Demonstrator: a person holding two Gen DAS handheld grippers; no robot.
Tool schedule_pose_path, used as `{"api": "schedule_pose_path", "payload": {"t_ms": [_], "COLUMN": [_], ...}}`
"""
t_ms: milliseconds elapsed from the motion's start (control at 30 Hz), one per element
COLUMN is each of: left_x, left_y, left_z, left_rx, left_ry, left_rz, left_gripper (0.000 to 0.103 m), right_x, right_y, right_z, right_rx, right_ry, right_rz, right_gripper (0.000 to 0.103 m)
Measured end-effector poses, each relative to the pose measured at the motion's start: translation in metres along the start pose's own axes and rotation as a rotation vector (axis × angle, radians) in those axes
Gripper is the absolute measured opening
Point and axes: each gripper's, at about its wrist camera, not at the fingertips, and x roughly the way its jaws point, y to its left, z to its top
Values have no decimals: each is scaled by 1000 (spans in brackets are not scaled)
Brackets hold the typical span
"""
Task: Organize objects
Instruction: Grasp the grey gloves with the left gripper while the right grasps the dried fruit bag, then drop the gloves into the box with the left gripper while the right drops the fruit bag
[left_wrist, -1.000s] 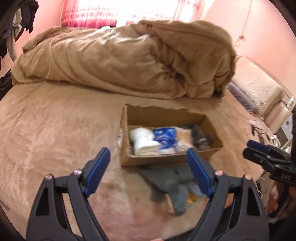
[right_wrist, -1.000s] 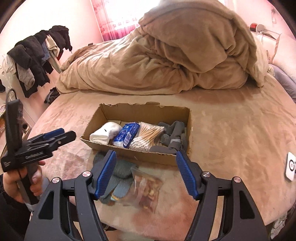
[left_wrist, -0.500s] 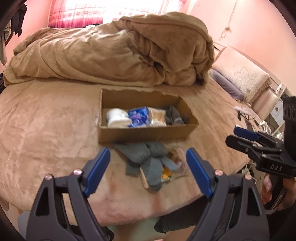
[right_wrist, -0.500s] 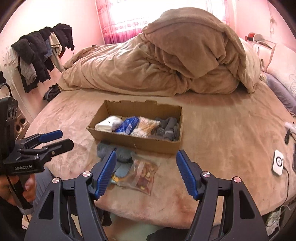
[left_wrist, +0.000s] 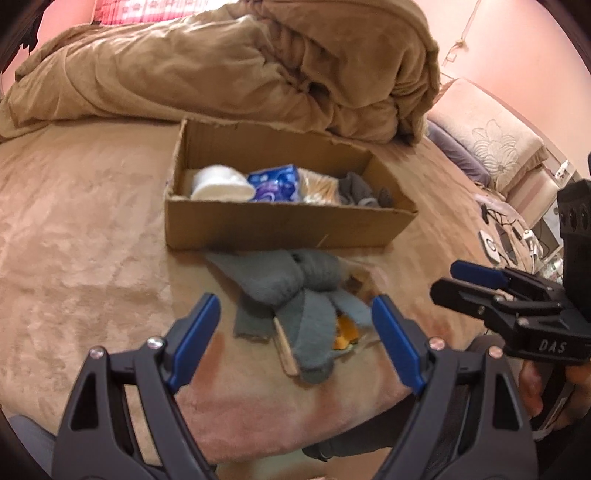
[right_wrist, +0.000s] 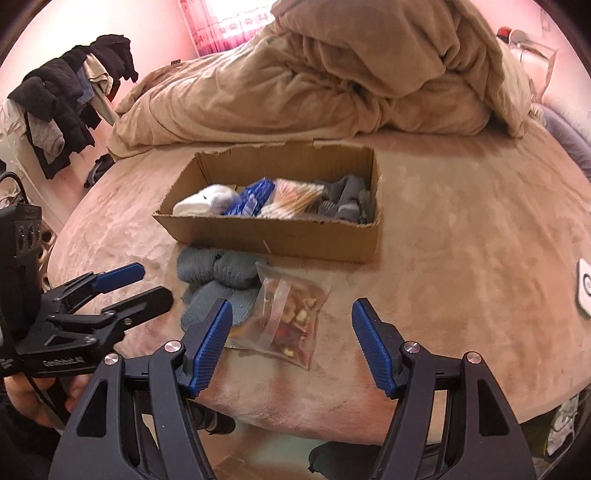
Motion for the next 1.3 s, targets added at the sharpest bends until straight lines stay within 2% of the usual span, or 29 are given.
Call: {"api": "schedule_pose_path", "payload": {"t_ms": [433,500,667,733,767,900,1067,1300], "left_x": [49,58,69,71,71,66,48,8], "left_y": [11,12,11,8,7,-3,-4,-10], "left_z": [11,12,14,14,14,13,15,20], "left_rx": [1,12,25,33,36,62,46,55], "left_ry": [38,53,57,55,57,52,26,-47], "left_rz": [-16,1,0,5,-3,10,11,10], "left_gripper": [85,85,85,82,69,57,50,49], "right_x": [61,68,84,83,83,75,57,20], "right_y": [-9,-12,-21,-23,-25,-30,-33,-39], "right_z": [1,1,-3,-4,-4,-6,-9,-11], "right_rx": [32,37,78,87,89,108,107,123], "right_ry": [95,108,128,124,123,119,94,17], "right_rz": [63,74,115,123,128,164,151,124], "right_gripper": [70,70,61,56,53,43,38,38]}}
